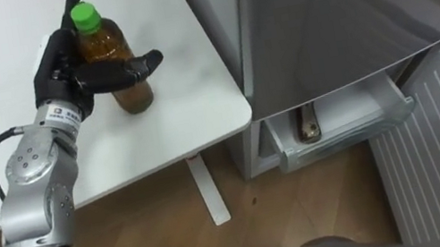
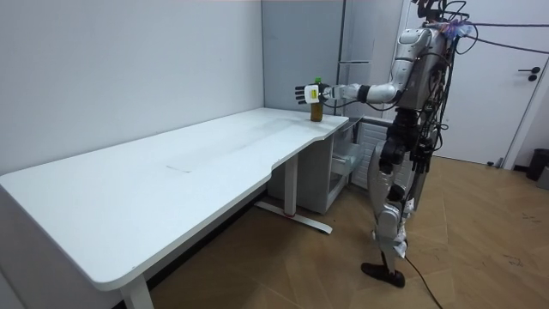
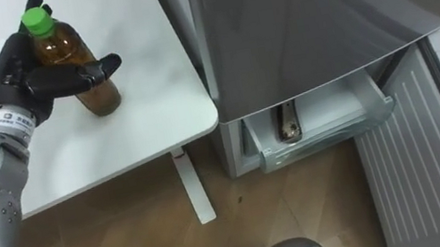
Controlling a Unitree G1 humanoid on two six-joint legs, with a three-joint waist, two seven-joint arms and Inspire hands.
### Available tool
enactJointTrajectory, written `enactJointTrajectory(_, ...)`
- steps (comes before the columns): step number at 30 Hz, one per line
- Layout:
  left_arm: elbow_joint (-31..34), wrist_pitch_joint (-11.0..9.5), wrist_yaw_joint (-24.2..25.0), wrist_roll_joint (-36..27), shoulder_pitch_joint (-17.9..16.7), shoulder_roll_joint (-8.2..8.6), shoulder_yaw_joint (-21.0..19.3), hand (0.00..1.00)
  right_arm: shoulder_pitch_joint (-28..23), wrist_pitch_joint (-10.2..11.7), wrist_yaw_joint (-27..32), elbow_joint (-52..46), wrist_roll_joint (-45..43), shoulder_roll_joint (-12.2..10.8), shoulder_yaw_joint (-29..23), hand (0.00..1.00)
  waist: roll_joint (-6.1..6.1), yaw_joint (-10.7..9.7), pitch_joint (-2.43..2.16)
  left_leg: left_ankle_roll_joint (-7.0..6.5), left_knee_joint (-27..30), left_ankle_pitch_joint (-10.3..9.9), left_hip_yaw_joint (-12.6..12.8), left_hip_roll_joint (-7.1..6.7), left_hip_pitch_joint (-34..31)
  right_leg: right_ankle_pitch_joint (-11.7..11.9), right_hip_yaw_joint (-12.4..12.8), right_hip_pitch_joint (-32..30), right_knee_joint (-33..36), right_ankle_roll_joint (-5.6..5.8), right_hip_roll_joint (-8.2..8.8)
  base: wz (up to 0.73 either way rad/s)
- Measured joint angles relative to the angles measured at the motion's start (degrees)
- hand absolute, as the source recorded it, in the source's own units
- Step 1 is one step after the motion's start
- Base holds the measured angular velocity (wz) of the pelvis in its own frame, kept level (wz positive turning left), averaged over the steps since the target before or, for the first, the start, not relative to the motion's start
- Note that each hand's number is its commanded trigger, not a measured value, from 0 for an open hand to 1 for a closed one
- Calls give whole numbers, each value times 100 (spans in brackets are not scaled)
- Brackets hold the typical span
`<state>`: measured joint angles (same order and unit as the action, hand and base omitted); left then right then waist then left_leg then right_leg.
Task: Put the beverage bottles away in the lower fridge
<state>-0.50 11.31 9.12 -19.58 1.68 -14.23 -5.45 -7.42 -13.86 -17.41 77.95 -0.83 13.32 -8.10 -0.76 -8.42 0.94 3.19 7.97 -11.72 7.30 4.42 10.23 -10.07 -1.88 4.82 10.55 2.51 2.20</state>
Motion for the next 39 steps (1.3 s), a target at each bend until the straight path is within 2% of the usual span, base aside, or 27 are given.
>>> enactJointTrajectory(1, 0, 0, 0, 0, 0, 0, 0, 100, 1, 0, -12, -1, 0, 0, 0, 0, 0, -3, 0, 0, 0, 0, 1, 0, 0, 0, 0, 0, 0, 0, 0, 0)
enactJointTrajectory(9, -3, 13, 5, -1, 0, -3, 1, 100, 11, -2, -35, -14, 0, 0, -2, 0, 2, -72, -2, 0, 0, 0, 9, 0, 6, 0, 1, 2, 9, 0, 0, 0)
enactJointTrajectory(22, -152, 32, 18, -12, 52, 41, 25, 100, 193, 9, -25, -243, 60, -31, 12, 0, -1, -43, -18, 0, 3, 0, 43, 2, 31, 0, 16, 8, 23, -1, 0, 0)
enactJointTrajectory(25, -151, 29, -10, -8, 57, 61, 112, 100, 240, 20, -22, -252, 39, -44, 67, 0, 16, 51, -29, 0, 3, 0, 46, 1, 24, 1, 17, -3, 19, -2, 0, 0)
enactJointTrajectory(31, -184, -61, 24, -2, 61, 246, 184, 100, 248, 58, 19, -558, -194, -35, 315, 0, 64, 264, -48, 0, 13, 0, 56, 3, -14, 7, 9, -10, 28, -10, -1, 0)
enactJointTrajectory(35, -145, -93, 33, 16, 92, 291, 240, 100, 232, 55, 176, -1056, -655, -36, 641, 0, 108, 332, -56, 0, 89, 0, 56, 6, -170, 21, 7, -112, 37, -22, 1, 0)
enactJointTrajectory(39, -83, -137, 12, 4, 126, 439, 458, 100, 237, 67, 169, -1483, -987, 36, 1160, 0, 132, 507, -51, 0, 122, 0, 58, 4, -275, 24, -22, -224, 108, -22, 18, 3)
